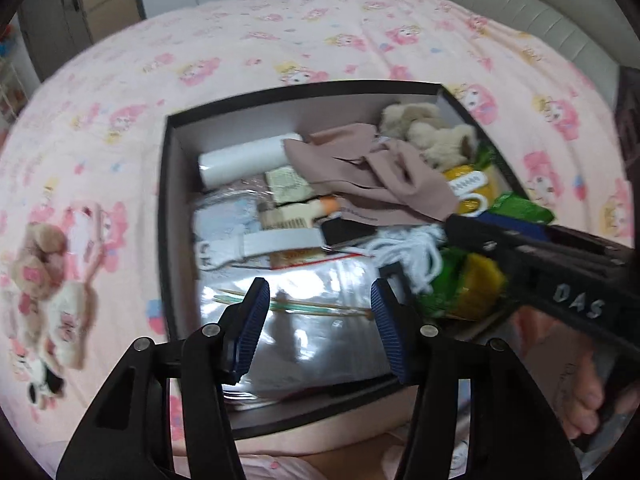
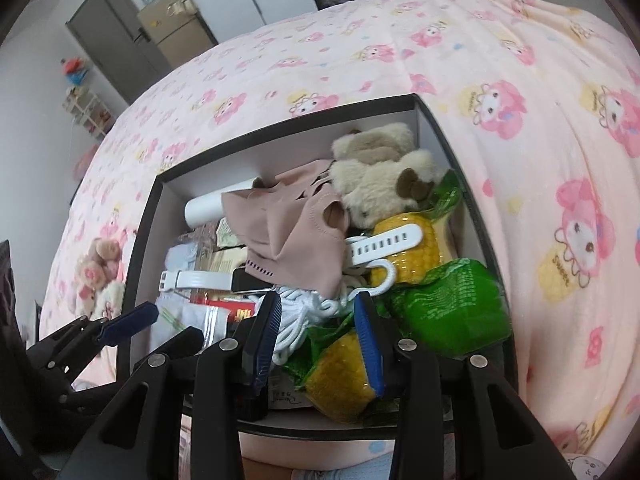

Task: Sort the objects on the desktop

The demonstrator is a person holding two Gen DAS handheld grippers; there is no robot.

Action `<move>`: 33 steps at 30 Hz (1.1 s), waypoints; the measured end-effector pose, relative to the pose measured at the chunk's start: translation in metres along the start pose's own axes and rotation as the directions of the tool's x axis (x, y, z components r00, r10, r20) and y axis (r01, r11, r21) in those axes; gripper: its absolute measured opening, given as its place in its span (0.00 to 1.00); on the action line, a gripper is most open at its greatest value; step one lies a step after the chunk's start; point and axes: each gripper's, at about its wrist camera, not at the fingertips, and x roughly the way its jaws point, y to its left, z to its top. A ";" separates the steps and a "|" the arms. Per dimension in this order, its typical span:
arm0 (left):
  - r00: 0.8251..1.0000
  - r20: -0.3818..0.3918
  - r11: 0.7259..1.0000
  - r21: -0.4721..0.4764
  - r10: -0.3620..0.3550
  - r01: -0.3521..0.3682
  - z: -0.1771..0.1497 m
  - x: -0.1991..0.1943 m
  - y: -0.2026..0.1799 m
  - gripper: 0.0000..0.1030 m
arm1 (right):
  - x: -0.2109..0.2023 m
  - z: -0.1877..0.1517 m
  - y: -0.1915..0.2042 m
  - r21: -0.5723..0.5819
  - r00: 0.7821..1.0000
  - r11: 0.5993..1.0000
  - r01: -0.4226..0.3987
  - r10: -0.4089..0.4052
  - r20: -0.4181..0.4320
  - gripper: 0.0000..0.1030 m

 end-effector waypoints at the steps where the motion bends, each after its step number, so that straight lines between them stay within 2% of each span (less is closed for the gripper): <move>1: 1.000 -0.004 1.000 -0.009 -0.017 0.017 -0.002 0.002 -0.001 0.51 | 0.001 -0.001 0.002 -0.007 1.000 1.000 -0.008 0.008 -0.008 0.33; 3: 1.000 -0.025 0.999 -0.030 -0.012 0.011 -0.009 0.009 -0.003 0.51 | 0.004 -0.004 0.004 -0.017 1.000 1.000 -0.017 0.017 -0.026 0.33; 4: 0.999 -0.040 0.999 -0.045 0.007 -0.009 -0.013 0.011 -0.003 0.55 | 0.006 -0.006 0.006 -0.026 0.999 1.000 -0.017 0.016 -0.038 0.33; 7: 0.999 -0.033 0.997 -0.081 0.000 -0.002 -0.016 0.010 0.004 0.56 | 0.007 -0.010 0.014 -0.067 0.999 0.997 0.033 -0.035 -0.030 0.33; 12: 0.994 0.026 0.986 -0.127 -0.108 0.111 -0.020 -0.005 0.012 0.53 | 0.007 -0.014 0.024 -0.120 0.996 0.989 0.086 -0.087 -0.004 0.33; 16: 0.997 -0.026 0.989 -0.129 -0.073 0.069 -0.023 0.006 0.016 0.53 | 0.011 -0.014 0.029 -0.146 0.995 0.984 0.102 -0.103 0.002 0.38; 20: 0.998 -0.028 0.992 -0.119 -0.056 0.052 -0.019 0.005 0.014 0.53 | 0.014 -0.013 0.032 -0.167 0.991 0.977 0.132 -0.132 0.011 0.39; 22: 0.997 -0.021 0.990 -0.125 -0.073 0.070 -0.019 0.004 0.015 0.53 | 0.014 -0.013 0.033 -0.171 0.992 0.977 0.128 -0.128 0.013 0.39; 25: 0.993 0.005 0.983 -0.146 -0.114 0.114 -0.023 0.003 0.018 0.47 | 0.013 -0.015 0.036 -0.173 0.996 0.981 0.087 -0.087 0.009 0.39; 29: 0.996 0.010 0.985 -0.147 -0.090 0.090 -0.028 0.001 0.020 0.44 | 0.010 -0.019 0.043 -0.205 0.997 0.976 0.076 -0.074 0.016 0.39; 33: 0.995 0.012 0.984 -0.144 -0.103 0.103 -0.031 0.000 0.022 0.45 | 0.009 -0.022 0.044 -0.205 0.996 0.975 0.089 -0.088 0.016 0.39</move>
